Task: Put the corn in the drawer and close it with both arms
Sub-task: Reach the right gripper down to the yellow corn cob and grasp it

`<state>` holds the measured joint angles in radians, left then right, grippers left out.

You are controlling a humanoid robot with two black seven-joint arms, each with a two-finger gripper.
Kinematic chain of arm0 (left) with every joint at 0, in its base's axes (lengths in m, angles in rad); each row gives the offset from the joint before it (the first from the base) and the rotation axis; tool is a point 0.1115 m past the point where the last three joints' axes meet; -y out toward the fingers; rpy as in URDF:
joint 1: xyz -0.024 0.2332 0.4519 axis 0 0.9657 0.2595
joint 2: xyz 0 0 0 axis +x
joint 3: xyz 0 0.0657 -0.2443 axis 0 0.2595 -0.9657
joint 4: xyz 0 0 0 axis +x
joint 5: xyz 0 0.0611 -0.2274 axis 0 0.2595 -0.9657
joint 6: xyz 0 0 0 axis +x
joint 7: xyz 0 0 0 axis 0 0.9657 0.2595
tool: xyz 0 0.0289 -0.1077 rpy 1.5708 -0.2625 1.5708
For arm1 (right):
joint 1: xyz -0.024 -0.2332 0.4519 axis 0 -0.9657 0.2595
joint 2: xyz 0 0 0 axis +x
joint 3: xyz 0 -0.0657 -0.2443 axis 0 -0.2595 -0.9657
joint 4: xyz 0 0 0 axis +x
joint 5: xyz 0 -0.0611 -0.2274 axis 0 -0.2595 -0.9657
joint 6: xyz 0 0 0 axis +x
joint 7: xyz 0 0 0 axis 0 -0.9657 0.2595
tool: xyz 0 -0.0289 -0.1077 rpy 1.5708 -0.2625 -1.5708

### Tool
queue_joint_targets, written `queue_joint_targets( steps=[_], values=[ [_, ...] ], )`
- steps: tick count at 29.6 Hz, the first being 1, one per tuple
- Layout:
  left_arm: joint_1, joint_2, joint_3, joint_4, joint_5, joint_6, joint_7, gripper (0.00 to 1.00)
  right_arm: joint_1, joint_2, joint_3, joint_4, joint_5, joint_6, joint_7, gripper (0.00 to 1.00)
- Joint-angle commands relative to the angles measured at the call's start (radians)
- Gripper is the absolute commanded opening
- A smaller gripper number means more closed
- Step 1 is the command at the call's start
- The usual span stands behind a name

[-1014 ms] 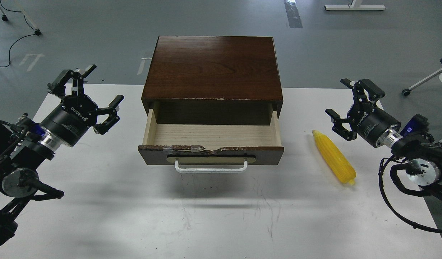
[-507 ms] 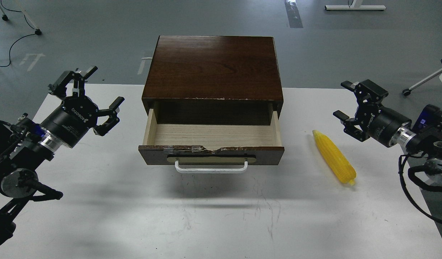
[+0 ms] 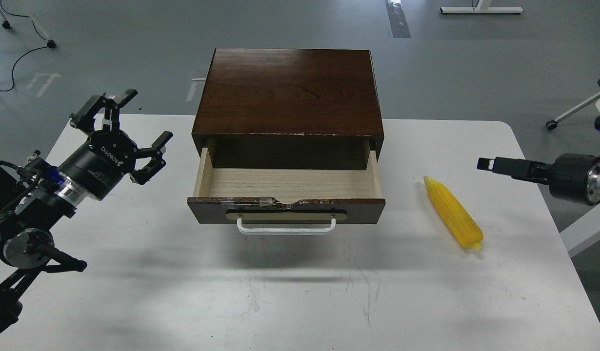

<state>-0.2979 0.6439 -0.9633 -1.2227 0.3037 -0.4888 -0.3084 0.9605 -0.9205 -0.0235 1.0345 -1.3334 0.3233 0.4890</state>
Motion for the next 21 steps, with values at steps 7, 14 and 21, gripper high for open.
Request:
queue_joint_targets(
  steps=[7,14,21],
  values=[
    [0.0,-0.001,0.0,0.0,0.0,0.0,0.0,1.0,0.012,0.104,-0.095,-0.07,-0.007,-0.006,0.0,0.99],
    [0.0,-0.001,0.0,0.0,0.0,0.0,0.002,1.0,0.007,0.14,-0.159,-0.103,-0.007,-0.042,0.0,0.86],
    [0.0,-0.001,0.0,0.0,0.0,0.0,0.002,1.0,0.006,0.164,-0.201,-0.116,-0.007,-0.067,0.0,0.45]
  ],
)
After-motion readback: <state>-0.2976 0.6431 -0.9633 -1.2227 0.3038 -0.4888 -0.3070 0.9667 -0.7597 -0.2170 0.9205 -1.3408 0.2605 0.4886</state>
